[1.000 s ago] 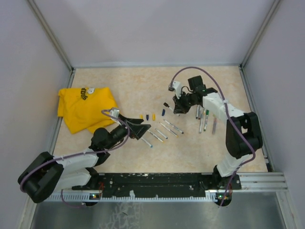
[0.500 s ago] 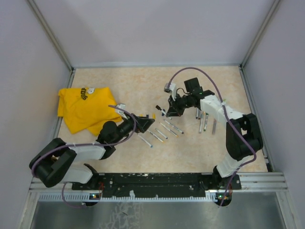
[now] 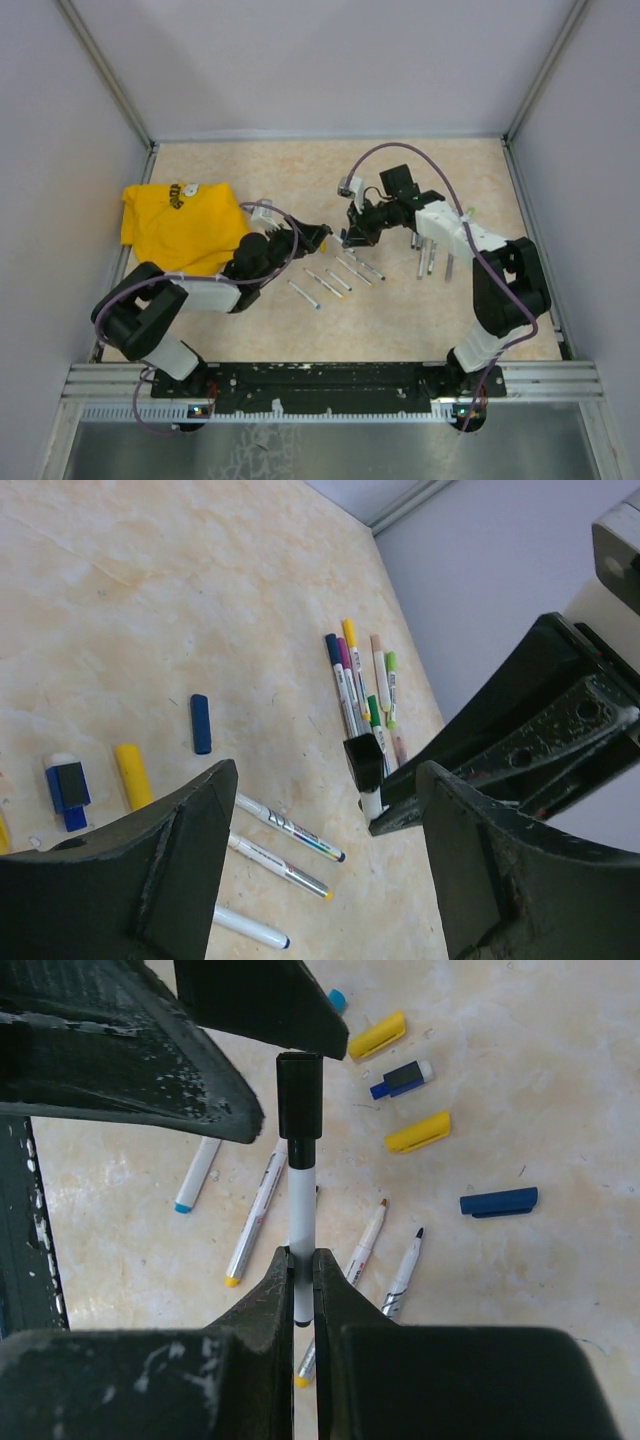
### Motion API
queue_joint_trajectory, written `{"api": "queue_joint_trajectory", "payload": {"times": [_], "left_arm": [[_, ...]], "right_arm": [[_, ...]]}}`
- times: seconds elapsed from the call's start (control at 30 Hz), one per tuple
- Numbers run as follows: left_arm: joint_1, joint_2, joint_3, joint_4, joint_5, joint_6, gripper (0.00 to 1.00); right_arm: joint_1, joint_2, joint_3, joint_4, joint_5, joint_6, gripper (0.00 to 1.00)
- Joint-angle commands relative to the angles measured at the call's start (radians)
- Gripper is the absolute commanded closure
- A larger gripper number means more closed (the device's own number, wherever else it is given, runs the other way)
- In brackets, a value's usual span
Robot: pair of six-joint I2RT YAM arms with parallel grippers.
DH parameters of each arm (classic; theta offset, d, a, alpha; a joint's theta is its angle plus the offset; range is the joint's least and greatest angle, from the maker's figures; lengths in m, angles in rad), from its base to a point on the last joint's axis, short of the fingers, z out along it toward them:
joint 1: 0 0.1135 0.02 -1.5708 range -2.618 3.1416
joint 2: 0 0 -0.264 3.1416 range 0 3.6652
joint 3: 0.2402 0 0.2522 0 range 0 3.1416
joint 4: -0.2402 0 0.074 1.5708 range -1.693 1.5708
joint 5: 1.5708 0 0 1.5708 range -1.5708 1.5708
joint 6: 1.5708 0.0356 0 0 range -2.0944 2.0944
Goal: Open the pen caps
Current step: Open the pen cap from the pen.
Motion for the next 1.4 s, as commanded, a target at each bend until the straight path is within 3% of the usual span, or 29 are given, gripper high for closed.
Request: {"api": "queue_joint_trajectory", "payload": {"times": [0.0, 0.1, 0.37, 0.4, 0.5, 0.53, 0.6, 0.73, 0.87, 1.13, 1.2, 1.27, 1.3, 1.37], "left_arm": [[-0.007, 0.033, 0.065, -0.015, -0.046, -0.021, 0.24], [-0.012, 0.051, 0.090, -0.032, -0.041, -0.015, 0.29], [-0.030, 0.072, 0.088, -0.014, -0.005, -0.046, 0.58], [-0.032, 0.073, 0.087, -0.014, 0.001, -0.051, 0.63], [-0.039, 0.072, 0.089, -0.016, 0.027, -0.059, 0.93], [-0.040, 0.071, 0.089, -0.018, 0.033, -0.060, 0.99], [-0.041, 0.065, 0.079, -0.008, 0.040, -0.059, 1.00], [-0.041, 0.039, 0.044, 0.063, 0.070, -0.059, 1.00], [-0.041, 0.017, 0.020, 0.102, 0.110, -0.083, 1.00], [-0.041, 0.006, 0.008, 0.160, 0.137, -0.110, 1.00], [-0.041, 0.001, 0.011, 0.160, 0.136, -0.111, 1.00], [-0.041, -0.016, 0.011, 0.139, 0.107, -0.101, 1.00], [-0.041, -0.030, 0.006, 0.120, 0.073, -0.088, 1.00], [-0.034, -0.068, -0.002, 0.090, -0.008, -0.057, 1.00]], "right_arm": [[0.016, -0.051, 0.001, 0.036, -0.011, -0.004, 1.00], [0.027, -0.050, 0.003, 0.034, 0.008, -0.010, 1.00], [0.051, -0.051, 0.002, 0.037, 0.055, -0.016, 1.00], [0.055, -0.051, 0.002, 0.037, 0.059, -0.017, 1.00], [0.066, -0.053, 0.003, 0.036, 0.072, -0.025, 1.00], [0.068, -0.053, 0.002, 0.035, 0.073, -0.028, 1.00], [0.069, -0.055, 0.002, 0.030, 0.046, -0.035, 1.00], [0.068, -0.078, -0.027, 0.074, 0.007, -0.009, 0.60], [0.069, -0.088, -0.039, 0.105, -0.016, 0.025, 0.52], [0.090, -0.070, -0.050, 0.115, -0.048, 0.034, 0.61], [0.097, -0.062, -0.045, 0.102, -0.047, 0.024, 0.72], [0.100, -0.056, -0.030, 0.075, -0.048, 0.005, 0.94], [0.100, -0.056, -0.026, 0.062, -0.049, -0.006, 1.00], [0.100, -0.061, -0.025, 0.043, -0.051, -0.029, 1.00]]}}
